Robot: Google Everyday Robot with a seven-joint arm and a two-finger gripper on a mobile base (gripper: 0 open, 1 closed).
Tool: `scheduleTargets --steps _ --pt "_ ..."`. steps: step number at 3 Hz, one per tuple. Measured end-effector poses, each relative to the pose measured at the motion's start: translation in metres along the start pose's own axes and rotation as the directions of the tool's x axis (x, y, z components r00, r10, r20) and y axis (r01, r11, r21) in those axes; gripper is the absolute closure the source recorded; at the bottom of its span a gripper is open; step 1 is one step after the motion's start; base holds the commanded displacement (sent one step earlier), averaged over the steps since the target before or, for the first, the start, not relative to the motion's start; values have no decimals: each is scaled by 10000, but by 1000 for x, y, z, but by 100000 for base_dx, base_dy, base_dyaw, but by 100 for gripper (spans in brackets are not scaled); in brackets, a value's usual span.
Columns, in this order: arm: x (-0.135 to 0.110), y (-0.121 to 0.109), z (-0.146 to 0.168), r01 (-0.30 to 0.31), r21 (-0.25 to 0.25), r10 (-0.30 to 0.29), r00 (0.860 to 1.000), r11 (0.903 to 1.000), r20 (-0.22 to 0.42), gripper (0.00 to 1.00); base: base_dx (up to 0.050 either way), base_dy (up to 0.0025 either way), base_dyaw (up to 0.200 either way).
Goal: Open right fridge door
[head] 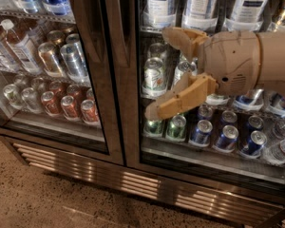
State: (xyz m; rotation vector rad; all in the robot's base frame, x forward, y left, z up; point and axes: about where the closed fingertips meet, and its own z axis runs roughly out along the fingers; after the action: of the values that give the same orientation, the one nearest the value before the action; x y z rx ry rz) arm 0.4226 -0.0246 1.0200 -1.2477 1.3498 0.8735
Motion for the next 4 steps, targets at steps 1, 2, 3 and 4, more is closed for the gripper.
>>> scheduleTargets --steps 1,2,3,4 --pt "-9 -21 2 -456 231 462 9986 9987 -260 0 0 0 0" --pt "7 -21 9 -774 31 774 9969 9970 -143 0 0 0 0" --pt "7 -21 9 -774 30 774 9969 9970 -142 0 0 0 0" --pt "6 -9 18 -865 -816 941 9911 9929 941 0 0 0 0"
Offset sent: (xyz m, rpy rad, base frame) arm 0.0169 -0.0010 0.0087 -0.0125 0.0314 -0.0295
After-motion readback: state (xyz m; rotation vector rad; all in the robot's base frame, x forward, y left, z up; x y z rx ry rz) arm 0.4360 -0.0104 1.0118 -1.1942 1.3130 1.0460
